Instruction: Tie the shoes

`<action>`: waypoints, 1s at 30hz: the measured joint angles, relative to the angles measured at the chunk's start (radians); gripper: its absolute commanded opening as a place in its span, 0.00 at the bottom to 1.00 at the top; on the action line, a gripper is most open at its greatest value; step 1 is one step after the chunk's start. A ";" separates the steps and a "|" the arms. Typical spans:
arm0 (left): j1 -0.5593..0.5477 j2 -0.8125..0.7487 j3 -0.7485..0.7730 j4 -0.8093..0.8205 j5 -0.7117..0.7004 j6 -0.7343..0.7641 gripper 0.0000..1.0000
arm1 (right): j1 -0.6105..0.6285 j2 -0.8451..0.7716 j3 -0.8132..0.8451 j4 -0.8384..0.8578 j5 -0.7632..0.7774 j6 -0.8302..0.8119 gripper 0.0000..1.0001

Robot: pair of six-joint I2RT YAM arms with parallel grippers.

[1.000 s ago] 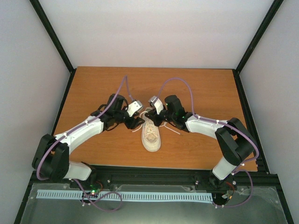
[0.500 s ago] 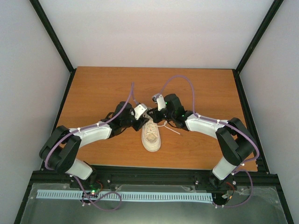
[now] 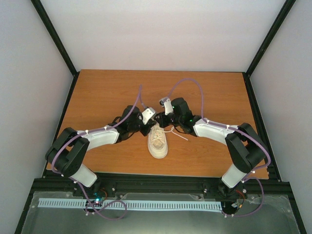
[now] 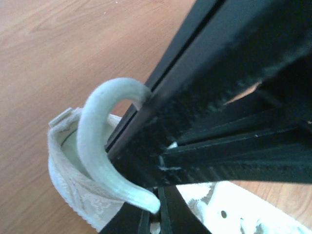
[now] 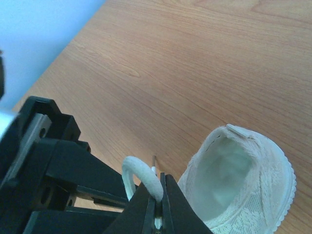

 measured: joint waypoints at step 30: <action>-0.002 0.016 0.005 -0.009 0.007 0.058 0.01 | -0.062 0.080 0.123 -0.898 0.341 -0.302 0.45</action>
